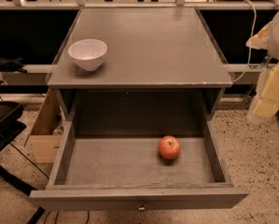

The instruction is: Pick apple from top drawer and place on counter

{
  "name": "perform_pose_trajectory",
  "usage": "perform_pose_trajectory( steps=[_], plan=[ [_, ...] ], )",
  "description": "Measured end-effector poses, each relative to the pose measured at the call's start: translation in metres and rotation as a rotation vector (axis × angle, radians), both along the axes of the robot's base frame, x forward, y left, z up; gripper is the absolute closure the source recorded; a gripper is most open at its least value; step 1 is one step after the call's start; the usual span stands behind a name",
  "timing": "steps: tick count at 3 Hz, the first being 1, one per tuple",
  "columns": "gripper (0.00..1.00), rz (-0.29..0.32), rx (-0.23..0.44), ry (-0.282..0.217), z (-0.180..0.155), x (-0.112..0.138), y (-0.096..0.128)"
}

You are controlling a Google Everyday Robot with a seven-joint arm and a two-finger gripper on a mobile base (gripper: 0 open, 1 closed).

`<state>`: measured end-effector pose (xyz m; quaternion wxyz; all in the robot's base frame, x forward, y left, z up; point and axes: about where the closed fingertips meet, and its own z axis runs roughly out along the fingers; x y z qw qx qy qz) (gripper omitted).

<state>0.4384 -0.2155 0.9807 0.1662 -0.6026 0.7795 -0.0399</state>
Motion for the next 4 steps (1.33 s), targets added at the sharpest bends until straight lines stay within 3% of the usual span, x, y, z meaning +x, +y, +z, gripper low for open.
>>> perform_pose_trajectory(
  steps=[2,3,4],
  plan=[
    [0.0,0.005,0.033,-0.012,-0.008,0.011,0.005],
    [0.0,0.054,0.13,0.01,-0.052,0.015,0.019],
    [0.0,0.087,0.378,0.049,-0.158,0.017,0.044]
  ],
)
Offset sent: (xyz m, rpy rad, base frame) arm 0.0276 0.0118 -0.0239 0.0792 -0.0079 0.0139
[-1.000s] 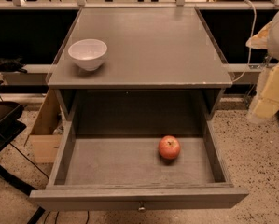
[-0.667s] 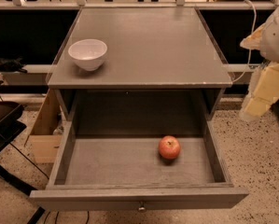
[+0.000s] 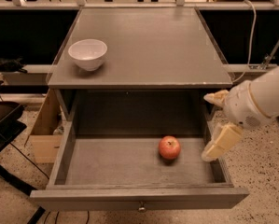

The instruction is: Pick apple from top drawer and place on counter

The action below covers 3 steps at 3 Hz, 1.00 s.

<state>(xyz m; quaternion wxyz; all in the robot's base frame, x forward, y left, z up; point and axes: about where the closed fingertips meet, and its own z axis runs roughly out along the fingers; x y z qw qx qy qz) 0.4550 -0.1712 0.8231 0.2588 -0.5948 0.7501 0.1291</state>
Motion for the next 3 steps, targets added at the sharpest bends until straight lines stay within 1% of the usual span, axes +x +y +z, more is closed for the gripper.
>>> perform_pose_trajectory(
  steps=[1,2,3],
  plan=[
    [0.0,-0.002,0.111,-0.042,-0.041,0.021,0.01],
    [0.0,-0.005,0.17,-0.092,-0.084,0.056,0.02],
    [0.0,0.003,0.18,-0.09,-0.116,0.068,0.035]
  ],
)
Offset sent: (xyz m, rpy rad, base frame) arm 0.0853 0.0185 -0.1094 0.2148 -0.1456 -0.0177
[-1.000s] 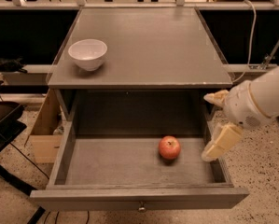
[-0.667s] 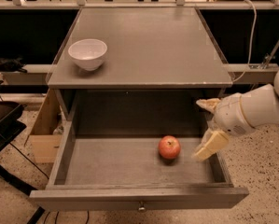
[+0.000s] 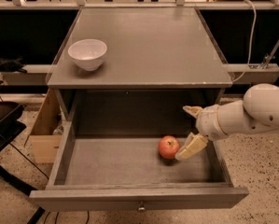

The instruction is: Pick apple from top drawer and place on counter

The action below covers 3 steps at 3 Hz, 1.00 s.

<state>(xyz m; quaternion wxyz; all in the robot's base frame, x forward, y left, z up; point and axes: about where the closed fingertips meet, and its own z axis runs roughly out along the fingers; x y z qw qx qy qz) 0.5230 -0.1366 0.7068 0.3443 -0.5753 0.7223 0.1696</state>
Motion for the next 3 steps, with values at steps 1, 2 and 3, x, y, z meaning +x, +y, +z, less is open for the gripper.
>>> perform_pose_trajectory(
  steps=[1,2,3],
  plan=[
    [0.0,0.026,-0.001,0.004,-0.028,-0.001,0.018],
    [0.0,0.049,-0.015,-0.002,-0.051,0.0,0.035],
    [0.15,0.082,-0.034,0.002,-0.075,-0.001,0.049]
  ],
)
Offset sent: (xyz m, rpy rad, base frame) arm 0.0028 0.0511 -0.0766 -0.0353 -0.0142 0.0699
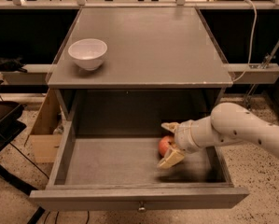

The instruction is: Pick apple from top drawer and place on counter

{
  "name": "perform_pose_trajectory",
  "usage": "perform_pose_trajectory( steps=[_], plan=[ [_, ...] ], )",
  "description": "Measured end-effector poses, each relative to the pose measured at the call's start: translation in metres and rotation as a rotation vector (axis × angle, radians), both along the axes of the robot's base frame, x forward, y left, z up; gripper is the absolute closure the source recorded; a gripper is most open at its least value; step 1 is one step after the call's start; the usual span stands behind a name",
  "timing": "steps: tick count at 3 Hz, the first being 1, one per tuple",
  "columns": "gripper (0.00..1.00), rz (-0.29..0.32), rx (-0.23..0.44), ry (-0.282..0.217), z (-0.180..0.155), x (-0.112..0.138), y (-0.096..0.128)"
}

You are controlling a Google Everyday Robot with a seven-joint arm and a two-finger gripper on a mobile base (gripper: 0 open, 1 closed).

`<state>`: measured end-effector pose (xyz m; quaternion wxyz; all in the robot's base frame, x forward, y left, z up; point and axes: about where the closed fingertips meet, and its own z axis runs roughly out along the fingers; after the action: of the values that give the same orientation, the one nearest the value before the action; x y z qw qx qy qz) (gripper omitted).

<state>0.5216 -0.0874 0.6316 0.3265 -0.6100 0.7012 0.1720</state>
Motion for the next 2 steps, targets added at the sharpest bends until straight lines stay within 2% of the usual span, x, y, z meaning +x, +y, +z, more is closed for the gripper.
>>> perform_pose_trajectory(
  steps=[2],
  plan=[
    [0.61,0.001,0.0,0.0,-0.0004,0.0001,0.0004]
  ],
)
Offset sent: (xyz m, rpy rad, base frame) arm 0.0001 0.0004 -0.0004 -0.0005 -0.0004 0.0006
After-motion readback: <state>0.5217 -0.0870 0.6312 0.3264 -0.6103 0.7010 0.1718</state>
